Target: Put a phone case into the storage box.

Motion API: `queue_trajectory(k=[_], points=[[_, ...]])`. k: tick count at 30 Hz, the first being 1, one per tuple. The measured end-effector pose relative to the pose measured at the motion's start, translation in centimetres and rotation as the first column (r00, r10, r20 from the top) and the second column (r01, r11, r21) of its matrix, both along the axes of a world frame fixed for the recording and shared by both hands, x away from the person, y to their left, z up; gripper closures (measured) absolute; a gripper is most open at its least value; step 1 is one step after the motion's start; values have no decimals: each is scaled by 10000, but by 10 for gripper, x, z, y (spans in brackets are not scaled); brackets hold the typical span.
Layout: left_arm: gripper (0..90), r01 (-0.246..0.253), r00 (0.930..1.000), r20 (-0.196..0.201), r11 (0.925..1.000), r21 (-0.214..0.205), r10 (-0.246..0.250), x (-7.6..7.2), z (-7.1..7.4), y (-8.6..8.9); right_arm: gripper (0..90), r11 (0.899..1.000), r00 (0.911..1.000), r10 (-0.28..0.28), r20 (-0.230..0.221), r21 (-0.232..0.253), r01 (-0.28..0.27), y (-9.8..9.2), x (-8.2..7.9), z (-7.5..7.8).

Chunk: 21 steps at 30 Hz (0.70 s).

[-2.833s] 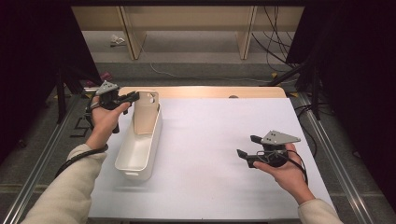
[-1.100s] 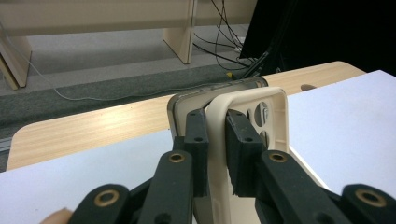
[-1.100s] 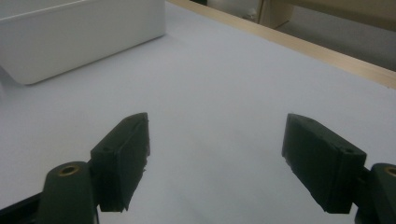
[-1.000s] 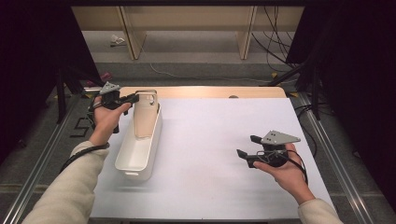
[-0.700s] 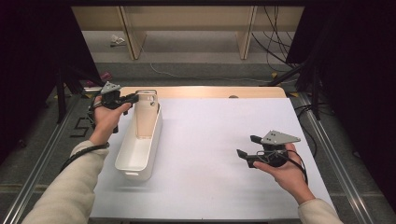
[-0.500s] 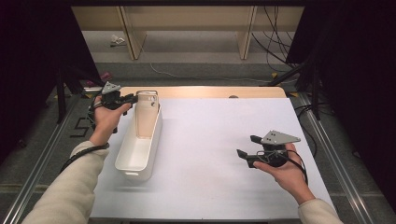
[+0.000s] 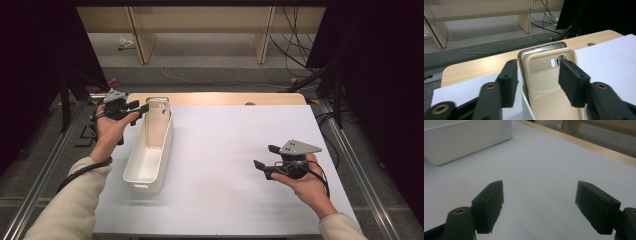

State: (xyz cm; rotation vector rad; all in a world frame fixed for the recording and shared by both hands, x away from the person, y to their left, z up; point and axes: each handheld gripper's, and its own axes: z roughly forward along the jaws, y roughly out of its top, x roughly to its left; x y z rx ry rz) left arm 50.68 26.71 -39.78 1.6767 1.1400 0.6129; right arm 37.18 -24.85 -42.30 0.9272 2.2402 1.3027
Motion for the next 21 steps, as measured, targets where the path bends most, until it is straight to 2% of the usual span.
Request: queue_trajectory(k=[4,8,13,16,18,21], points=[[391,164,9998,-108,9995,-285,-167,-5,2,3,232,10000,10000,10,-19,-17,-10,0,0,0],[276,164,9998,-134,9991,-386,-169,-12,5,4,228,10000,10000,-6,-21,-8,6,0,0,0],[160,350,9990,-254,9992,-169,-354,-21,10,0,224,10000,10000,-6,-25,-19,6,0,0,0],[137,503,9984,-243,9987,-27,-503,-28,13,-4,222,10000,10000,-12,-22,-9,12,0,0,0],[90,594,9980,-229,9982,24,-593,-33,15,-5,221,10000,10000,-17,-30,0,17,0,0,0],[21,901,9955,-271,9955,-284,-909,-40,16,-7,220,10000,10000,-28,-40,20,28,-1,0,0]])
